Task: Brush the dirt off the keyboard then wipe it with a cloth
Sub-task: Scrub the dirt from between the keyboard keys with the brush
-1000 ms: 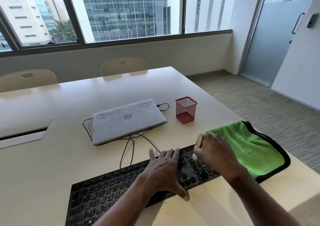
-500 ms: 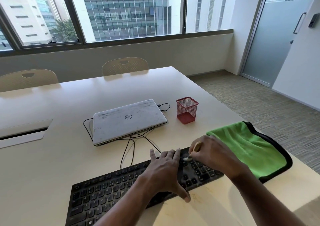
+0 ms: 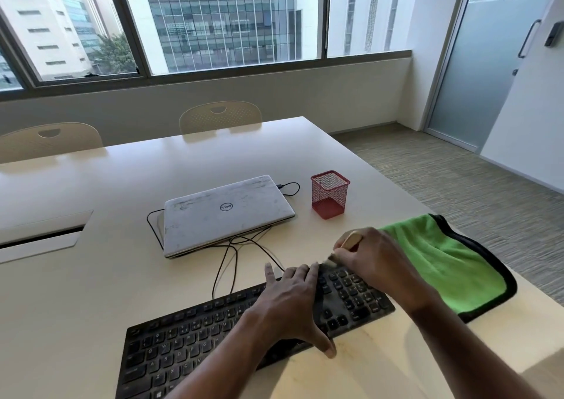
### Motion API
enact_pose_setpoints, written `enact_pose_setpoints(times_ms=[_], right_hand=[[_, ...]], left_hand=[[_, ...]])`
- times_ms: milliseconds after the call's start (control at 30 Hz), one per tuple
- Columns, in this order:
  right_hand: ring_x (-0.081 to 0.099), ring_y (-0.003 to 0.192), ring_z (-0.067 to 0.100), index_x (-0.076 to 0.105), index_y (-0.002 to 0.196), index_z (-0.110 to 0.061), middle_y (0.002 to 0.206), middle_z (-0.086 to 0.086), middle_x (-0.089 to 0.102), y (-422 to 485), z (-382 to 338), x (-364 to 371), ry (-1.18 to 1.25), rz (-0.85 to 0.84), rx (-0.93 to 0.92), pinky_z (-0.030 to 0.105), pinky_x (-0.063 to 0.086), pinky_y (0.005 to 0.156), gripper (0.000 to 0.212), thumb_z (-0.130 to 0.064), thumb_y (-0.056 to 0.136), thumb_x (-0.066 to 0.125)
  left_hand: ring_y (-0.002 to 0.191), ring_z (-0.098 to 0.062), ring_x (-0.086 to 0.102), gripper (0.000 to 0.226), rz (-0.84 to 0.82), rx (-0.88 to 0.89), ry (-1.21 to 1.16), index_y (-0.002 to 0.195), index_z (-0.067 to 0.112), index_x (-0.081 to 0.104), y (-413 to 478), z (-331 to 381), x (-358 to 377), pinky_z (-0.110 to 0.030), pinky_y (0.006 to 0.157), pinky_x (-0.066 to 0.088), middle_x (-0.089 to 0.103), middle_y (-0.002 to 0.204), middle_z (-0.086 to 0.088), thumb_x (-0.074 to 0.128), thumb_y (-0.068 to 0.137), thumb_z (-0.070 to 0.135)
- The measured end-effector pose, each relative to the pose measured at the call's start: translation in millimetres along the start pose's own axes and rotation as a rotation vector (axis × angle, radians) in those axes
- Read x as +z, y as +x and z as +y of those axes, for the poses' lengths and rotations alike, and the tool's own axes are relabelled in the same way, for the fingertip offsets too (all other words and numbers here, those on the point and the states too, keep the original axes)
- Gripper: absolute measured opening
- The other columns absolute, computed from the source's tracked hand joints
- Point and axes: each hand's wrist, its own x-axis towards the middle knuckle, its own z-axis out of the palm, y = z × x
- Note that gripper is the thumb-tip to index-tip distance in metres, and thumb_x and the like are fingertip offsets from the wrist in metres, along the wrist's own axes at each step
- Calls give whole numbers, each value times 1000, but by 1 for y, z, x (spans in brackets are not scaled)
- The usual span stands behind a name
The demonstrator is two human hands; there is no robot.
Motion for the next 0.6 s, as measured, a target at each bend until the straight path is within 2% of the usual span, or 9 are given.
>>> enact_pose_setpoints(times_ms=[100,200,267,333,433,500,600], right_hand=[[68,68,6,80,84,-25,77,-9,75,1,-2,10,-45,-76,0,23,55,61,10,-32,85,72],[63,70,13,77,91,-22,86,-2,75,2,4,16,-228,34,73,22,43,58,17,-35,88,66],[64,69,16,75,87,-20,84,0,75,5,5,16,-240,79,105,25,48,63,19,-35,86,64],[68,65,15,74,77,-18,73,-2,73,7,5,14,-129,34,118,30,56,60,21,-36,81,65],[62,60,13,68,74,-17,69,-3,67,6,3,12,-201,-23,107,25,43,50,21,-35,84,65],[63,67,17,71,84,-19,80,0,71,6,4,12,-268,30,115,26,42,56,19,-36,86,64],[69,73,16,75,90,-21,84,-1,75,7,5,10,-172,103,91,25,53,63,20,-38,88,66]], left_hand=[[155,-27,11,148,-4,-3,3,161,11,-10,0,1,0,-71,117,-10,11,169,-9,81,63,74],[155,-27,10,148,-6,-8,4,160,10,-10,-2,2,-1,-71,117,-11,10,169,-9,80,63,74],[155,-27,10,148,-3,-8,6,160,9,-10,-2,1,-1,-71,117,-10,10,170,-9,80,63,75],[155,-27,10,147,-2,-6,0,161,10,-10,-2,0,0,-72,117,-10,10,170,-9,80,63,74],[155,-27,9,148,-3,-9,-2,161,10,-10,-1,0,1,-72,117,-10,9,170,-9,80,63,75],[155,-27,9,148,-2,-12,2,160,10,-10,-1,0,0,-71,117,-10,10,169,-9,80,63,75],[155,-27,9,147,-2,-12,-3,160,10,-10,-1,0,0,-70,117,-10,10,169,-9,80,64,74]])
